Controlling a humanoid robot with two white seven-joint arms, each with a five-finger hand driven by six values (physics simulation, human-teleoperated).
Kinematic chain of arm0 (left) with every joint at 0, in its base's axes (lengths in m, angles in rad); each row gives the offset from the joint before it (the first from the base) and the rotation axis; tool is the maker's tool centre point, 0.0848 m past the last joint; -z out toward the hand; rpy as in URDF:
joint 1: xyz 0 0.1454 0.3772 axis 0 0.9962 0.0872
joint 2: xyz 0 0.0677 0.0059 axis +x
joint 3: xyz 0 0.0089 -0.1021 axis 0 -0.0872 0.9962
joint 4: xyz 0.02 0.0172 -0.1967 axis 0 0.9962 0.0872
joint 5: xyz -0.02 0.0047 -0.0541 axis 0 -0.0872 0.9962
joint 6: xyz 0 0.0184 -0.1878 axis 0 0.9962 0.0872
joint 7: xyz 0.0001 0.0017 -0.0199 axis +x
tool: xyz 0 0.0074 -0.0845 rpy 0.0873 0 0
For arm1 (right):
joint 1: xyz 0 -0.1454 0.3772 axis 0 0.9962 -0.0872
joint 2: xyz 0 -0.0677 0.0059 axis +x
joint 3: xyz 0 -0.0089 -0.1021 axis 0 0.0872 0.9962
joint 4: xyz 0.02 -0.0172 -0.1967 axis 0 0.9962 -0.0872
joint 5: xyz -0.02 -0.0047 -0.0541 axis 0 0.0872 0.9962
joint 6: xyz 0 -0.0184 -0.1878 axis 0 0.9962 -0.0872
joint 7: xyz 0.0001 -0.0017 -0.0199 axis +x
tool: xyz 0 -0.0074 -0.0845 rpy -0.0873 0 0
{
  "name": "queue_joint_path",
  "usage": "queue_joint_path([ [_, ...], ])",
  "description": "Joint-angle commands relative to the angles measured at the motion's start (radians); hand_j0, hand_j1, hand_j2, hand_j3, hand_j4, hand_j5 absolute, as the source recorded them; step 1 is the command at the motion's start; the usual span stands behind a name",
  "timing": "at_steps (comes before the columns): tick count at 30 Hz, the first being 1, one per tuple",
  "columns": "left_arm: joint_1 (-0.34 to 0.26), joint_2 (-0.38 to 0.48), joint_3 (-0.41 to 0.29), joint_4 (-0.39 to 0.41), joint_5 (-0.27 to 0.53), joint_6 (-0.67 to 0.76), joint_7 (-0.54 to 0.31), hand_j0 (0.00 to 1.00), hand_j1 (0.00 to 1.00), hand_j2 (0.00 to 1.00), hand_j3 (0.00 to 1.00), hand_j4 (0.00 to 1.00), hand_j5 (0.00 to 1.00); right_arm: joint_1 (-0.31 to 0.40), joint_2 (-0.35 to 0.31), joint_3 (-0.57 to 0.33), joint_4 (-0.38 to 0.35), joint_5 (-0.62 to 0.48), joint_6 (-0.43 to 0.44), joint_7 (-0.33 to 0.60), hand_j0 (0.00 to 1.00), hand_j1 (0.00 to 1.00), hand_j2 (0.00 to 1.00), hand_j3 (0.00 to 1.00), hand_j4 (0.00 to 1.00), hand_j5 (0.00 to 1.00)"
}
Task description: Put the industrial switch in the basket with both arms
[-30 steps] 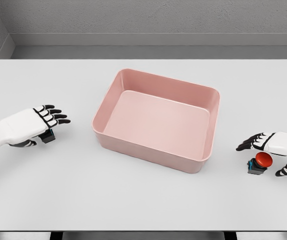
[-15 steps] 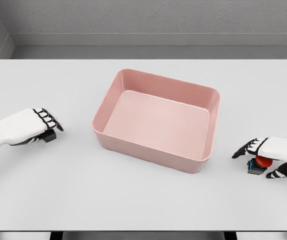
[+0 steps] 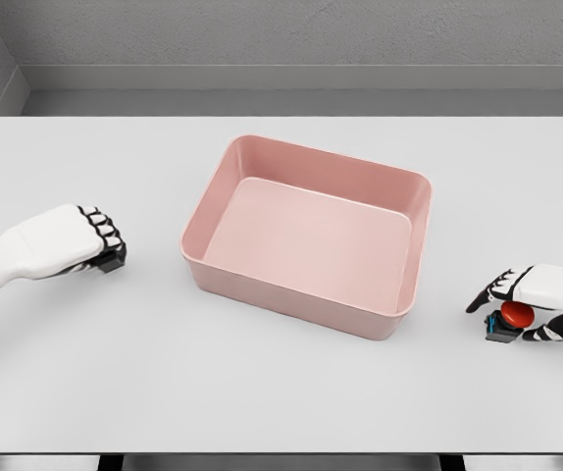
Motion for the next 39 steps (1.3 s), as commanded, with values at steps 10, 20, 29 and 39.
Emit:
queue_joint_path([
  [10, -0.072, 0.000, 0.000, -0.093, 0.038, 0.001, -0.004, 0.42, 0.42, 0.42, 0.42, 0.42, 0.42, 0.002, 0.000, 0.000, 0.000, -0.008, 0.002, -0.005, 0.59, 0.59, 0.59, 0.59, 0.59, 0.59],
  [20, -0.155, -0.015, -0.012, -0.107, 0.045, 0.001, -0.006, 0.41, 0.41, 0.41, 0.41, 0.41, 0.41, -0.012, 0.004, -0.026, 0.009, -0.017, 0.002, -0.011, 0.54, 0.54, 0.54, 0.54, 0.54, 0.54],
  [29, -0.230, -0.064, -0.043, -0.107, 0.045, 0.001, -0.006, 0.40, 0.40, 0.40, 0.40, 0.40, 0.40, -0.014, 0.004, -0.092, 0.011, -0.038, 0.002, -0.011, 0.53, 0.53, 0.53, 0.53, 0.53, 0.53],
  [39, -0.302, -0.130, -0.088, -0.107, 0.047, 0.001, -0.011, 0.40, 0.40, 0.40, 0.40, 0.40, 0.40, -0.048, 0.001, -0.130, 0.009, -0.067, 0.002, -0.011, 0.53, 0.53, 0.53, 0.53, 0.53, 0.53],
])
